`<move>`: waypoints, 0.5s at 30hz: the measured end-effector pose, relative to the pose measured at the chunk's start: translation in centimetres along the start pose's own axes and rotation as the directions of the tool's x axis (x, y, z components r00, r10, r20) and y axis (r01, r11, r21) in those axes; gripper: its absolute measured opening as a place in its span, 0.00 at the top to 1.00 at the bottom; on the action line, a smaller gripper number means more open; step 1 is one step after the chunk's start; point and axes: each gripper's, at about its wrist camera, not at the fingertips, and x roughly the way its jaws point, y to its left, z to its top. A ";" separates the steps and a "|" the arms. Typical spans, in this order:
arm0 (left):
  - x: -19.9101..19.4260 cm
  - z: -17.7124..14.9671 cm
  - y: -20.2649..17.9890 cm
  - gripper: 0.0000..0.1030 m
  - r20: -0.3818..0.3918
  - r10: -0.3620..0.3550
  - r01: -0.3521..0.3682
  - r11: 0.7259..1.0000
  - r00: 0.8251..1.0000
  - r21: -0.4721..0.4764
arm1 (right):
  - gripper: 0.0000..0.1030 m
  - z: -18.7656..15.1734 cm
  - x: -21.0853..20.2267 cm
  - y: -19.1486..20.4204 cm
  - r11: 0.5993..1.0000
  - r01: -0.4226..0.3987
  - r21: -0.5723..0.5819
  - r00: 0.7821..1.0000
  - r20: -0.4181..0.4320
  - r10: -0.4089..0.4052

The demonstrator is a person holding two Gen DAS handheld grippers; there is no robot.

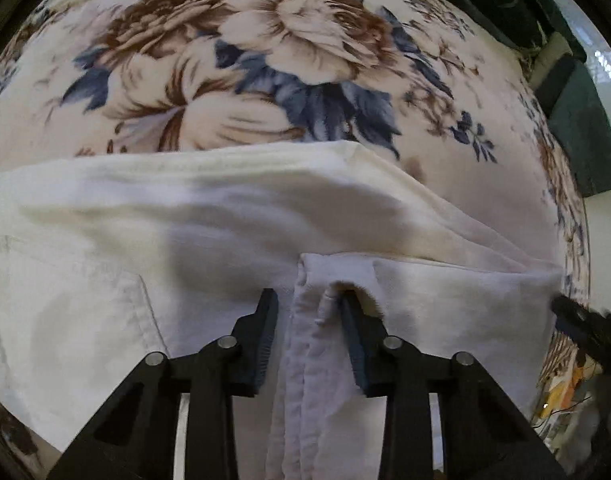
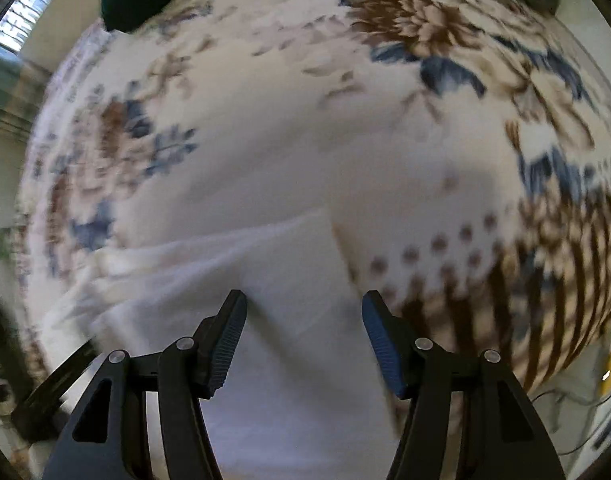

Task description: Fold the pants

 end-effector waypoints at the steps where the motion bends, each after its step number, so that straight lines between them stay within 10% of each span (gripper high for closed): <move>1: -0.1 -0.1 0.3 0.71 0.009 -0.009 0.009 1.000 1.000 -0.001 | 0.39 0.8 1.2 0.6 1.000 0.016 -0.003 1.000 -0.011 -0.016; 8: -0.6 -0.4 1.7 0.69 0.000 -0.043 0.043 0.997 0.999 -0.065 | 0.39 0.9 -0.7 0.3 1.000 -0.004 0.010 1.000 -0.026 0.004; 15: -4.5 -1.9 1.1 0.68 0.043 -0.067 0.071 0.994 0.997 -0.085 | 0.39 -6.7 -2.7 1.7 0.990 0.027 -0.141 0.991 -0.123 -0.045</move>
